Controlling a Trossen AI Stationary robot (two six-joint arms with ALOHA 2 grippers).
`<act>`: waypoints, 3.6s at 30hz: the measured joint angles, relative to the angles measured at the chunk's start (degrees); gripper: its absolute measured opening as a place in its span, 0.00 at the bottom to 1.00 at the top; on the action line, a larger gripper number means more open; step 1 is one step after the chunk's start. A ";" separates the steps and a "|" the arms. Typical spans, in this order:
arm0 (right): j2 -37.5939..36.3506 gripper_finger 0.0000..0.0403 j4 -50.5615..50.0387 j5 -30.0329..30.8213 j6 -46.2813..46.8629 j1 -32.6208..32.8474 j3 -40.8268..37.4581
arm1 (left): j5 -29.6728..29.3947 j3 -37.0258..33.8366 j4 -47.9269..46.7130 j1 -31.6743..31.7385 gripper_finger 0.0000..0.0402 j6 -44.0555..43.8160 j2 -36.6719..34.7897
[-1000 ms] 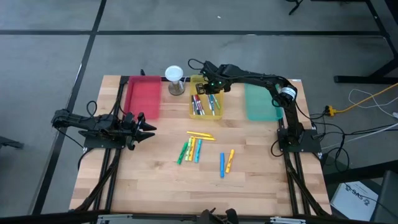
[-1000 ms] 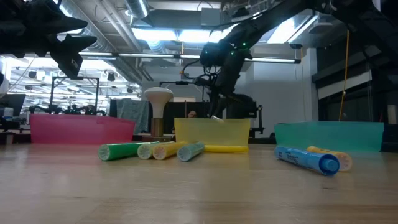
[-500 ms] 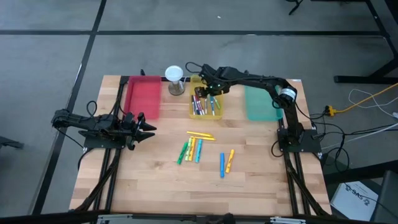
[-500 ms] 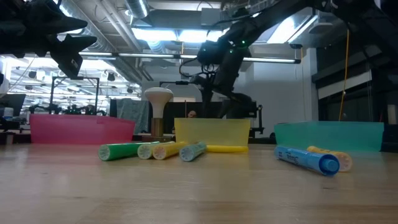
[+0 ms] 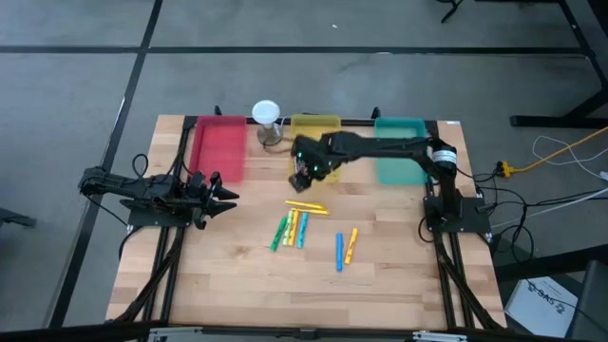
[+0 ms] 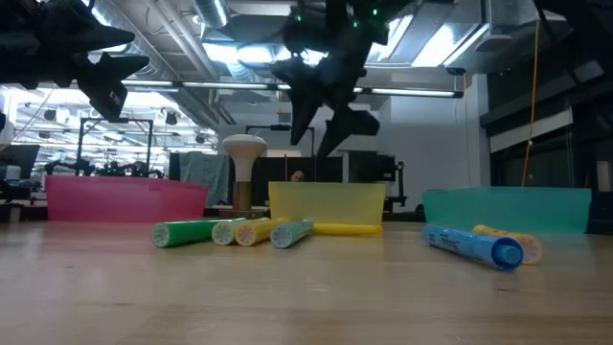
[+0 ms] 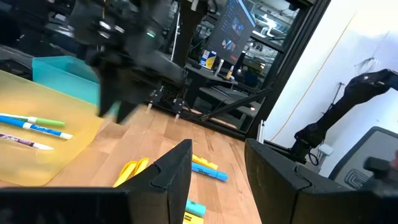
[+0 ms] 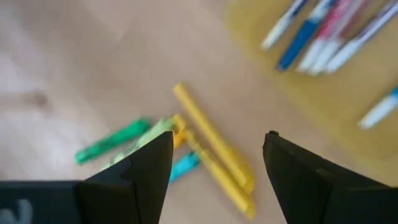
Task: Pick & Place Markers
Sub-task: Put the right yellow highlighter into the blue bin
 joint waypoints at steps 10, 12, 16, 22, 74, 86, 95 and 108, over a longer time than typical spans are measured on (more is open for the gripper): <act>-0.02 0.61 -4.71 -0.03 3.34 11.92 0.00 | 0.00 0.00 -0.01 -0.02 0.36 0.00 0.00; -0.02 0.61 -5.84 -0.01 5.16 13.81 0.00 | 0.00 0.00 -0.02 0.00 0.36 0.00 0.00; -0.02 0.61 -6.76 0.12 9.85 17.15 0.00 | 0.00 -0.02 -0.01 -0.02 0.36 0.00 0.00; 0.00 0.61 -6.73 0.41 16.75 21.18 0.00 | 0.00 0.00 0.00 0.00 0.36 0.00 0.00; -9.07 0.61 -3.25 6.13 44.58 29.61 -20.83 | 0.00 -0.01 -0.01 -0.01 0.36 0.00 0.00; -8.87 0.61 -6.92 6.16 56.17 30.79 -20.81 | 0.00 -0.01 -0.02 -0.01 0.36 0.00 0.00; -8.87 0.61 -7.09 6.20 55.67 30.92 -21.41 | 0.00 -0.02 -0.02 0.00 0.36 0.00 0.00; -8.79 0.61 -1.05 6.13 59.14 30.86 -28.46 | 0.00 -0.01 0.00 -0.02 0.36 0.00 0.00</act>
